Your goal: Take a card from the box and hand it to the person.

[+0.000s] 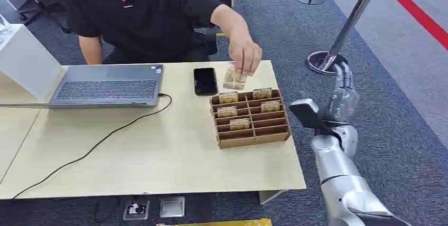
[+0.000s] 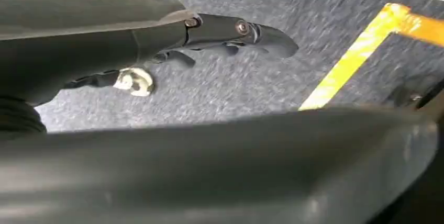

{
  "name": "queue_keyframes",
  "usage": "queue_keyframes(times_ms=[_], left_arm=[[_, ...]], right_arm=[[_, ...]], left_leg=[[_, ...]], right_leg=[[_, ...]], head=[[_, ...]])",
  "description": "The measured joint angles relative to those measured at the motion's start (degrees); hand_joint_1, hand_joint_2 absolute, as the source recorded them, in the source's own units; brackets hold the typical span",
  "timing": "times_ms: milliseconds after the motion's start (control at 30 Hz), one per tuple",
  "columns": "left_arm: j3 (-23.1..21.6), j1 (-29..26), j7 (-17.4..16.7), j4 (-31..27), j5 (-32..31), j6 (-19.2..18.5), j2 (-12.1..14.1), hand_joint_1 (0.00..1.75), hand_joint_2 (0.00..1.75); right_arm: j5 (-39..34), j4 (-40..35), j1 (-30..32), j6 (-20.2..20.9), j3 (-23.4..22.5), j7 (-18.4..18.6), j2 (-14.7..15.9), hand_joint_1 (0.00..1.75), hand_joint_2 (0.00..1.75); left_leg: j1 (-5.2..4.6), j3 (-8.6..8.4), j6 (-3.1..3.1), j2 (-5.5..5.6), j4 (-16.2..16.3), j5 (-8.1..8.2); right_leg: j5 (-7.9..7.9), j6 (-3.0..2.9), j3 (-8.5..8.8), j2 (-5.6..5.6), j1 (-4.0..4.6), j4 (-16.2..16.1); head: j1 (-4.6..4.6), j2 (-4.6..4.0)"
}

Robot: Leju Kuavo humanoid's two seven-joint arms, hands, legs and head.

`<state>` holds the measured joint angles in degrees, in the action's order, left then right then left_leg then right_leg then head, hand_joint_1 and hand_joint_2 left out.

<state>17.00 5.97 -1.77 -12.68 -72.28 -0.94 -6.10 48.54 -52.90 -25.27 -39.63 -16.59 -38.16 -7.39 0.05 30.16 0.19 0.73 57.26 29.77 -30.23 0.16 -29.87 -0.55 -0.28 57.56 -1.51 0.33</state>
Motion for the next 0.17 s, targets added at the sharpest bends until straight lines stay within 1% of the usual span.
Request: queue_keyframes(times_ms=[33, 67, 167], left_arm=[[0.0, -0.2, 0.0, 0.0, 0.0, 0.1, 0.0, 0.0, 0.0], [0.1, -0.4, 0.0, 0.1, 0.0, 0.2, 0.1, 0.0, 0.0], [0.3, -0.8, 0.0, 0.1, 0.0, 0.3, 0.2, 0.0, 0.0]], right_arm=[[0.8, 0.6, 0.6, 0.0, -2.3, 0.0, 0.5, 0.0, 0.0], [2.6, 1.6, 1.2, 0.0, -5.8, 0.6, 1.2, 0.0, 0.0], [9.0, 3.9, 2.8, 0.0, -14.8, 3.3, 2.7, 0.0, 0.0]], left_leg=[[0.0, 0.0, 0.01, 0.0, 0.0, 0.01], [0.0, 0.0, 0.01, 0.01, 0.0, 0.01], [0.0, 0.0, 0.01, 0.05, 0.0, 0.01]], right_leg=[[0.0, 0.0, 0.0, 0.0, 0.0, 0.0], [0.0, 0.0, 0.0, 0.02, 0.0, 0.0], [0.0, 0.0, -0.01, 0.03, 0.0, 0.0]], head=[[0.07, -0.02], [0.09, -0.02], [0.18, 0.0]])
